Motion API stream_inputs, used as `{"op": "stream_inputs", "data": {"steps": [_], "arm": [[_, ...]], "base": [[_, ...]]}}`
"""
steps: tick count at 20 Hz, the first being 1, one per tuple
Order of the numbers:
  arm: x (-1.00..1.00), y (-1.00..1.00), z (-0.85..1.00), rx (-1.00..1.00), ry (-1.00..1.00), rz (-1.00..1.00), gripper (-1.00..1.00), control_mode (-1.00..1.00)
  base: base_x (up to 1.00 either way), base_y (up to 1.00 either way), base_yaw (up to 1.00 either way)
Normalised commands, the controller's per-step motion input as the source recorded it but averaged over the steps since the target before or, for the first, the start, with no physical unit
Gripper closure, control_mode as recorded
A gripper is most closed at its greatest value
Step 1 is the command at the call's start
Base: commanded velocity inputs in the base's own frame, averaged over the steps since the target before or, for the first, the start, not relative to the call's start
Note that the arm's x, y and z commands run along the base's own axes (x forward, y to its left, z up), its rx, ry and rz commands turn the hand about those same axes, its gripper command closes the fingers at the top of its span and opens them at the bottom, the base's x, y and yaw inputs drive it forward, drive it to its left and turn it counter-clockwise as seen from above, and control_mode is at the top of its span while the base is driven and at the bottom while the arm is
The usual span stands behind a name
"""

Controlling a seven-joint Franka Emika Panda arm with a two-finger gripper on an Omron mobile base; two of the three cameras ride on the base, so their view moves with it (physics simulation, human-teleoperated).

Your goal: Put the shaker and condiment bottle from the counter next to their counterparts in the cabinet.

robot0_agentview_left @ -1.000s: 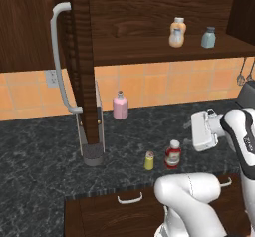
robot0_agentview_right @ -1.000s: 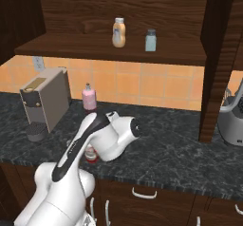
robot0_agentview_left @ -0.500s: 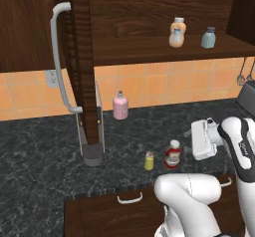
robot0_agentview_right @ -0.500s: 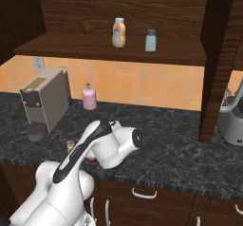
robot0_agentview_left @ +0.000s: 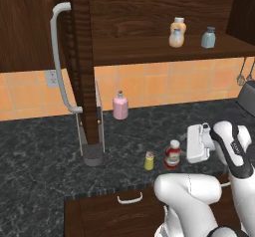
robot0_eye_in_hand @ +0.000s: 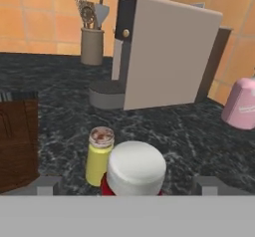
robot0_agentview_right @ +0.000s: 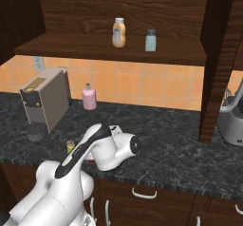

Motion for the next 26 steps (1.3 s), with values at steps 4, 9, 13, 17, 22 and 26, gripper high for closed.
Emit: {"op": "stream_inputs", "data": {"steps": [4,9,13,17,22,26], "arm": [[0.30,-0.03,-0.12,0.02,0.00,0.00,-1.00,-1.00],[0.11,-0.02,-0.20,0.00,0.00,0.00,-1.00,-1.00],[0.00,0.00,-0.23,0.00,0.01,0.00,-1.00,-1.00],[0.00,0.16,-0.27,0.00,0.02,0.00,-1.00,-1.00],[0.05,0.42,-0.29,0.00,0.08,0.00,1.00,-1.00],[0.00,0.00,0.00,0.00,0.00,0.00,1.00,-1.00]], "base": [[0.00,0.00,0.00],[0.00,0.00,0.00],[0.00,0.00,0.00],[0.00,0.00,0.00],[0.00,0.00,0.00],[0.00,0.00,0.00]]}}
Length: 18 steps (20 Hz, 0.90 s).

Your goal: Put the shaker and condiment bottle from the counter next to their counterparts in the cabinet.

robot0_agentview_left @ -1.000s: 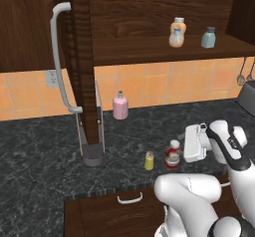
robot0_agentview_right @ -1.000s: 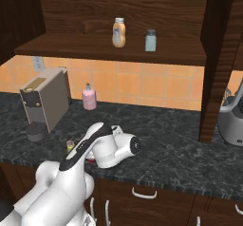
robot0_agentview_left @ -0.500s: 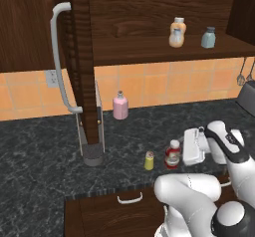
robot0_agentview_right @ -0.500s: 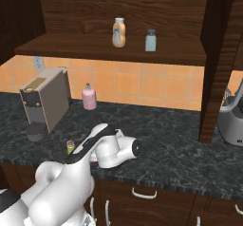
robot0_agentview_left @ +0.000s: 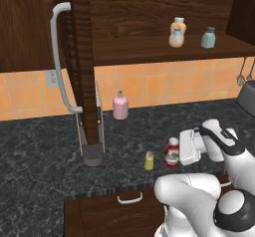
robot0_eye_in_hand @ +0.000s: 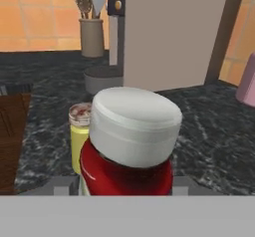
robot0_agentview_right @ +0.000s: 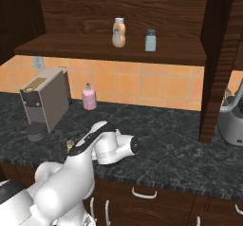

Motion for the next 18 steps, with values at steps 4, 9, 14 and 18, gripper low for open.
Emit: {"op": "stream_inputs", "data": {"steps": [4,9,14,18], "arm": [[0.00,0.00,0.13,0.00,0.00,0.00,1.00,-1.00],[-0.03,0.00,0.62,0.00,-0.02,-0.01,1.00,-1.00],[-0.02,0.05,0.69,-0.04,-0.09,-0.12,1.00,-1.00],[-0.02,0.01,0.79,-0.10,-0.05,-0.15,1.00,-1.00]], "base": [[0.00,0.00,0.00],[0.00,0.00,0.00],[0.00,0.00,0.00],[0.00,0.00,0.00]]}}
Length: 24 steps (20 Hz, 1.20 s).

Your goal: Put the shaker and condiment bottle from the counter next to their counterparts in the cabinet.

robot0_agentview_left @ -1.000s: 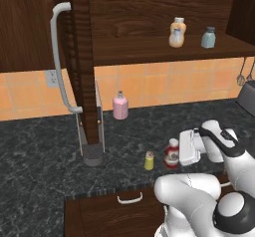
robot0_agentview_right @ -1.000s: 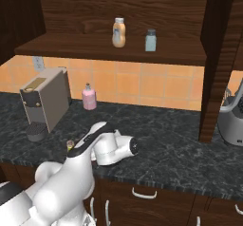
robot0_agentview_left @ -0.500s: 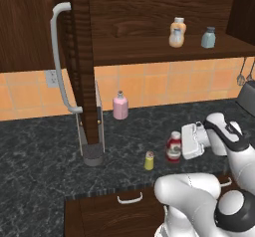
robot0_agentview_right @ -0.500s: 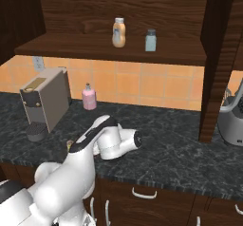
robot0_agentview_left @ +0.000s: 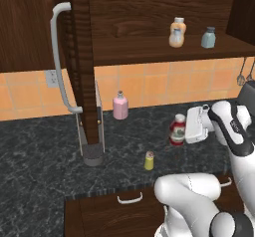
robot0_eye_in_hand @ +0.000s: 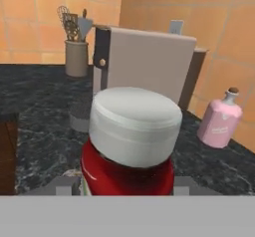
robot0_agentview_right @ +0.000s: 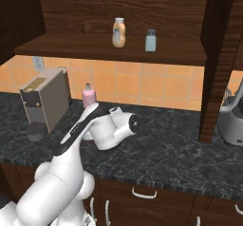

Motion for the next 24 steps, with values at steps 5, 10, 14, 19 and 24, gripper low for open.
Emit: {"op": "stream_inputs", "data": {"steps": [5,10,14,19,24], "arm": [[-0.06,0.00,0.78,-0.17,-0.07,-0.13,1.00,-1.00],[-0.21,0.00,0.77,-0.08,-0.02,-0.11,1.00,-1.00],[-0.61,0.00,0.72,0.00,0.00,-0.08,1.00,-1.00],[-0.32,0.00,0.95,0.00,0.00,-0.09,1.00,-1.00],[-0.02,0.00,1.00,0.00,0.00,-0.02,1.00,-1.00]], "base": [[0.00,0.00,0.00],[0.00,0.00,0.00],[0.00,0.00,0.00],[0.00,0.00,0.00],[0.00,0.00,0.00]]}}
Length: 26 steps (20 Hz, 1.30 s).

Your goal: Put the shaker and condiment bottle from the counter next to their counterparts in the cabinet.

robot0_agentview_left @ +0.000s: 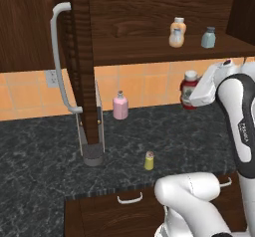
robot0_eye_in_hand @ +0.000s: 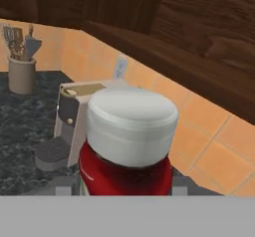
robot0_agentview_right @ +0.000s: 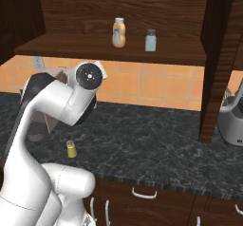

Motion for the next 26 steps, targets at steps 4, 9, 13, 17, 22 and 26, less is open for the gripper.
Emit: {"op": "stream_inputs", "data": {"steps": [4,9,13,17,22,26], "arm": [[0.00,0.00,1.00,0.00,0.01,-0.08,1.00,-1.00],[0.00,0.00,0.96,0.00,0.00,-0.17,1.00,-1.00],[0.00,-0.05,0.26,0.00,-0.03,-0.41,1.00,-1.00],[-0.03,-0.16,-0.02,0.12,-0.22,-0.40,1.00,-1.00],[-0.02,-0.15,-0.01,0.24,-0.11,-0.02,1.00,-1.00],[0.00,0.03,0.04,0.11,-0.26,-0.27,1.00,-1.00]], "base": [[0.00,0.00,0.00],[0.00,0.00,0.00],[0.00,0.00,0.00],[0.00,0.00,0.00],[0.00,0.00,0.00],[0.00,0.00,0.00]]}}
